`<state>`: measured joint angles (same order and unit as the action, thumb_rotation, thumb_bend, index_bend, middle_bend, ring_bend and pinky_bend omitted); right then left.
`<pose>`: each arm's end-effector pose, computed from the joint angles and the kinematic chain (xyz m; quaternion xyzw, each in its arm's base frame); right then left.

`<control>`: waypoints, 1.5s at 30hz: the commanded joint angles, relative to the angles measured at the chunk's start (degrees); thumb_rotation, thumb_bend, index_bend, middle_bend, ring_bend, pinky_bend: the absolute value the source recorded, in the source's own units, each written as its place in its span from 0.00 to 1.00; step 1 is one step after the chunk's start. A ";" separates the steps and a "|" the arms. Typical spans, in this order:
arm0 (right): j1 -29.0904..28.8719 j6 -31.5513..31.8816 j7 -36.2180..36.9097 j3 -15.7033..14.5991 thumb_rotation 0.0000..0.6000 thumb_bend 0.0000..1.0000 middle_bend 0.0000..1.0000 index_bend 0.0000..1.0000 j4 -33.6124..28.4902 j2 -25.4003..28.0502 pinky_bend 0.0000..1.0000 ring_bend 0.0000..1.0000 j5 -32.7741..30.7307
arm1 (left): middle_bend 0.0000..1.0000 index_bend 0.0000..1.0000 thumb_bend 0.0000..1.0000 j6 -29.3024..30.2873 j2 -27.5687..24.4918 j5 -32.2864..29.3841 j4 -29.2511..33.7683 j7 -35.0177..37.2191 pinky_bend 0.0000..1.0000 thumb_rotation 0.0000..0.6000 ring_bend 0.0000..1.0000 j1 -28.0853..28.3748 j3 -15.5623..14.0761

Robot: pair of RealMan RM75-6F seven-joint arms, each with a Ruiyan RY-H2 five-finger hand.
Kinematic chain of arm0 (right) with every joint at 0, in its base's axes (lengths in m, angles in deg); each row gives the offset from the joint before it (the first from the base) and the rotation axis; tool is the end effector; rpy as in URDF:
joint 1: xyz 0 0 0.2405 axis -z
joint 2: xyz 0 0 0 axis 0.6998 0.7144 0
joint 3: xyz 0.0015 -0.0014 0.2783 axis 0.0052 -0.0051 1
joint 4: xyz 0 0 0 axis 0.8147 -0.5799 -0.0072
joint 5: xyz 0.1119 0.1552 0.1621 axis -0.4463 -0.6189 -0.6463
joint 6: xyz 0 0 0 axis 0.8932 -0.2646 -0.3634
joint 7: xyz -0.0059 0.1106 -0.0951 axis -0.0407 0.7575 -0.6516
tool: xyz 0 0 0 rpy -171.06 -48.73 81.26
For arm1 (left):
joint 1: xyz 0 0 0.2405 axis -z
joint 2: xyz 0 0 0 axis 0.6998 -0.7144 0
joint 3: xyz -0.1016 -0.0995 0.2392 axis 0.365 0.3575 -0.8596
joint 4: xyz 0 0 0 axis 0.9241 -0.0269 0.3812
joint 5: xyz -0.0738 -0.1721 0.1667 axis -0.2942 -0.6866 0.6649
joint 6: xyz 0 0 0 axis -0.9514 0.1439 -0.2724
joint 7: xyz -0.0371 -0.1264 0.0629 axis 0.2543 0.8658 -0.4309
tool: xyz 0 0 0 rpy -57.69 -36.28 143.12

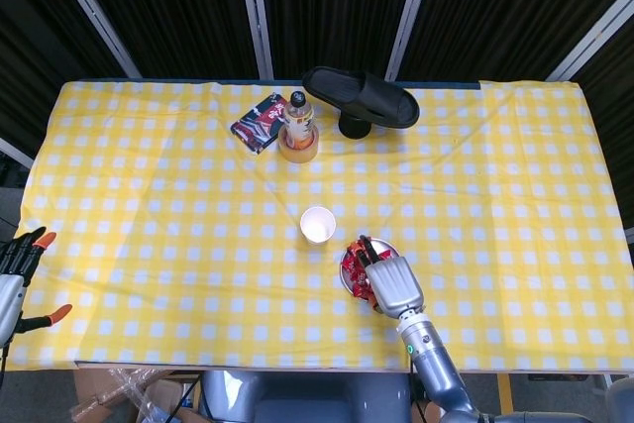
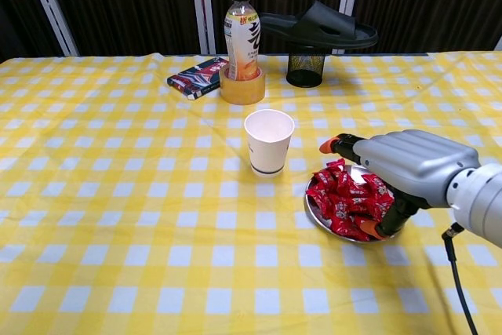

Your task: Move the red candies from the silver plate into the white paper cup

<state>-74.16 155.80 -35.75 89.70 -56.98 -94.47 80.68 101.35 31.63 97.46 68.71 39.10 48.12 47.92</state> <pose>-0.1374 -0.2558 -0.0750 0.7557 -0.3860 0.2706 0.4547 -0.3595 0.1673 0.1335 -0.5958 -0.4305 -0.3907 0.5541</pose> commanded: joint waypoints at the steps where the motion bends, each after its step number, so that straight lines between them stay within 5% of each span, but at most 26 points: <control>1: -1.04 0.37 -0.52 0.36 1.00 0.34 0.06 0.00 1.09 -0.49 0.96 0.83 -1.85 | 0.00 0.00 0.02 -0.11 -0.07 -0.08 0.02 0.12 0.00 1.00 0.00 0.04 0.00; 15: -4.42 1.15 -1.70 -0.92 1.00 0.34 0.06 0.01 2.21 -1.26 0.96 0.83 -7.89 | 0.00 0.00 0.02 -0.42 -0.24 -0.40 0.39 0.15 0.00 1.00 0.00 0.09 -0.04; 30: -6.69 1.56 0.39 -1.54 1.00 0.33 0.23 0.18 4.24 -2.32 0.96 0.83 -9.84 | 0.00 0.00 0.02 -0.75 -0.35 -0.70 0.55 0.41 0.00 1.00 0.00 0.13 -0.05; 45: -8.09 0.91 2.18 -2.81 1.00 0.34 0.23 0.23 6.34 -2.76 0.96 0.83 -11.57 | 0.00 0.00 0.02 -1.29 -0.61 -1.03 0.87 0.86 0.00 1.00 0.00 0.23 -0.12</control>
<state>-82.22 156.74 -33.59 86.92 -50.67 -97.22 69.13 100.06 31.02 96.43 69.57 39.96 48.35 47.81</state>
